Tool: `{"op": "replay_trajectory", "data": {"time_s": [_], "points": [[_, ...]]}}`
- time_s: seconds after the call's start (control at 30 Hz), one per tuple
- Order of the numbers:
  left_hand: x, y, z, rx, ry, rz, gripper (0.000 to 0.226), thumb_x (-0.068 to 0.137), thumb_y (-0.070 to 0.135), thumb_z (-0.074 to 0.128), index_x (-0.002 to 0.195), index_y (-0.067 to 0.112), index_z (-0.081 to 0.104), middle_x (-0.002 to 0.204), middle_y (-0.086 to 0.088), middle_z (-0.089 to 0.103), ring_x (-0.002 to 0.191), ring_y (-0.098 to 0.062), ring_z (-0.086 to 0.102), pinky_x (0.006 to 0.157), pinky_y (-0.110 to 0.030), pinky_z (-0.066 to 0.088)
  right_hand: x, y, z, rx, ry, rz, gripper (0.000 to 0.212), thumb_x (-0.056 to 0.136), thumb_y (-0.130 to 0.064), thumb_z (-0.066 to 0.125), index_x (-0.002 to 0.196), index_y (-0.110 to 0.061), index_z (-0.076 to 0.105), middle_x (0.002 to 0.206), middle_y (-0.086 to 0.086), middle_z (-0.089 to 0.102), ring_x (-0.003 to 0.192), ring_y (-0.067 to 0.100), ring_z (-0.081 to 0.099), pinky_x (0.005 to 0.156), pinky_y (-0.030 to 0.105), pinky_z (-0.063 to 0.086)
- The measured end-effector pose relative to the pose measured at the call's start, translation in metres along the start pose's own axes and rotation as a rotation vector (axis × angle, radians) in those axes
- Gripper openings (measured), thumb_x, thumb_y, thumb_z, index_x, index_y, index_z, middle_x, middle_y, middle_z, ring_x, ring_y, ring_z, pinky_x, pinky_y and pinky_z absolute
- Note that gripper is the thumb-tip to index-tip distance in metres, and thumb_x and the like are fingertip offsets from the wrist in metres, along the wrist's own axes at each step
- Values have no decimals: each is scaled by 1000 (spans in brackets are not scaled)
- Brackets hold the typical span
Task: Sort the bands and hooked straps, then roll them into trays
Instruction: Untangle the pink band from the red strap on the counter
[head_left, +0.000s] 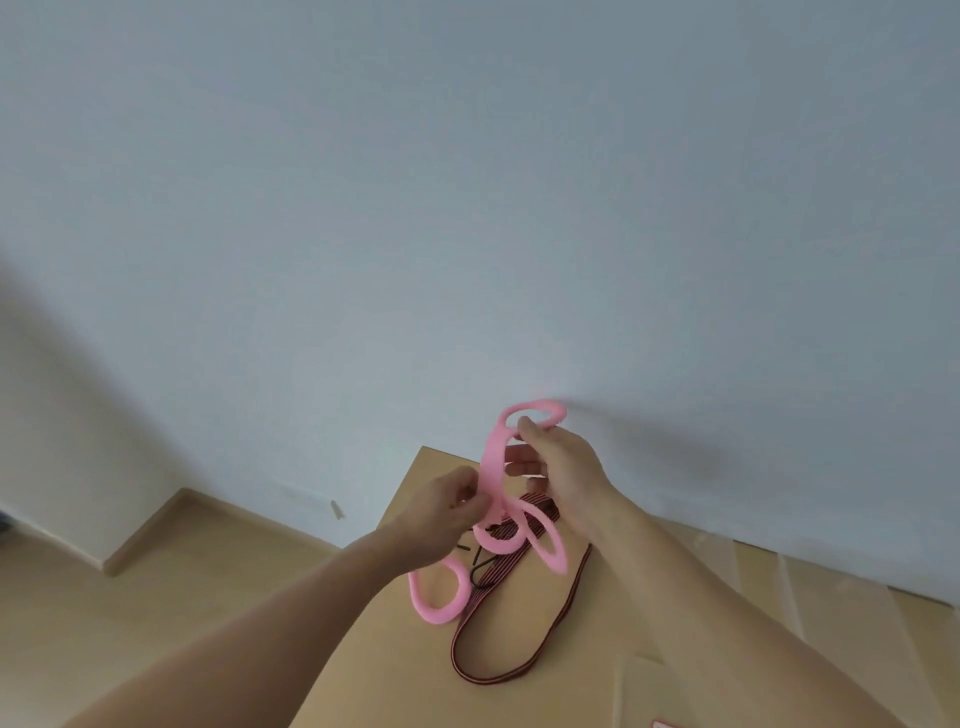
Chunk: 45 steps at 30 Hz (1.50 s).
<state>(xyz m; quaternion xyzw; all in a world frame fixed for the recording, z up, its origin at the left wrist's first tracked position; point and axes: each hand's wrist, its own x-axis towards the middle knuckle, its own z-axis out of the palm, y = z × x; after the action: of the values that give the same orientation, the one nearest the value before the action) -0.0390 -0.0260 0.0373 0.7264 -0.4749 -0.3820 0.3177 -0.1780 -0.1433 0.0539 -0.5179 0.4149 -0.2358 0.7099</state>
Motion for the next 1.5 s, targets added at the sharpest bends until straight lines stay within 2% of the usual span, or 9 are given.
{"op": "replay_trajectory", "data": {"time_s": [0.23, 0.33, 0.47, 0.63, 0.8, 0.93, 1.1, 1.27, 1.5], "points": [[-5, 22, -15, -270, 138, -58, 20, 96, 29, 61, 92, 10, 64, 78, -4, 76, 67, -14, 72, 60, -19, 50, -11, 12, 1, -306, 62, -158, 40, 82, -60, 54, 76, -22, 60, 90, -4, 65, 87, 19, 62, 84, 33, 46], [-4, 27, -23, -374, 196, -132, 24, 94, 28, 65, 91, 4, 65, 79, -9, 76, 68, -19, 72, 69, -30, 54, -20, 18, 2, -119, 264, -237, 48, 73, -65, 59, 107, -31, 59, 109, -13, 62, 104, 13, 63, 86, 29, 47], [-4, 39, -25, -544, 181, -189, 20, 97, 23, 61, 93, 4, 64, 87, -11, 76, 73, -24, 73, 62, -29, 49, -26, 27, 6, -179, 164, -110, 80, 84, -56, 64, 149, -23, 31, 141, -2, 50, 128, 19, 49, 110, 42, 37], [-11, 53, -21, -587, 151, -201, 16, 97, 16, 58, 98, 3, 66, 88, -10, 76, 77, -23, 74, 61, -27, 52, -34, 28, 22, -543, 262, -286, 52, 92, -57, 54, 133, -25, 55, 158, 0, 25, 146, 12, 15, 113, 38, 29], [-23, 62, -29, -537, 63, -170, 21, 91, 1, 53, 106, -1, 68, 99, -19, 74, 85, -25, 73, 74, -38, 54, -49, 11, 32, -708, 286, -406, 37, 92, -59, 51, 102, -28, 69, 126, -9, 54, 123, 12, 37, 97, 37, 44], [-32, 71, -48, -463, -75, -112, 35, 88, -9, 52, 118, 4, 63, 104, -14, 75, 87, -24, 72, 77, -36, 57, -58, -19, 29, -434, 336, -376, 21, 89, -46, 64, 75, -31, 68, 80, -15, 70, 82, 9, 65, 66, 18, 46], [-37, 84, -72, -270, -3, -1, 45, 89, -4, 57, 130, 14, 47, 95, -14, 76, 90, -30, 74, 90, -44, 57, -70, -47, 21, -322, 381, -418, 19, 94, -36, 60, 83, -20, 65, 78, -8, 71, 71, 4, 67, 64, 21, 50], [-37, 100, -79, -194, -42, 30, 40, 95, 3, 53, 129, 23, 47, 102, -9, 68, 72, -36, 74, 60, -38, 60, -86, -62, 22, -232, 468, -466, 22, 95, -31, 57, 81, -17, 67, 80, -2, 71, 75, 13, 67, 68, 27, 53], [-26, 109, -85, -459, -14, -35, 22, 89, -2, 61, 111, -2, 61, 90, -23, 71, 59, -25, 70, 59, -34, 59, -108, -66, 21, -272, 385, -459, 25, 92, -12, 58, 114, -23, 64, 101, -6, 72, 96, 9, 67, 81, 27, 55]]}}
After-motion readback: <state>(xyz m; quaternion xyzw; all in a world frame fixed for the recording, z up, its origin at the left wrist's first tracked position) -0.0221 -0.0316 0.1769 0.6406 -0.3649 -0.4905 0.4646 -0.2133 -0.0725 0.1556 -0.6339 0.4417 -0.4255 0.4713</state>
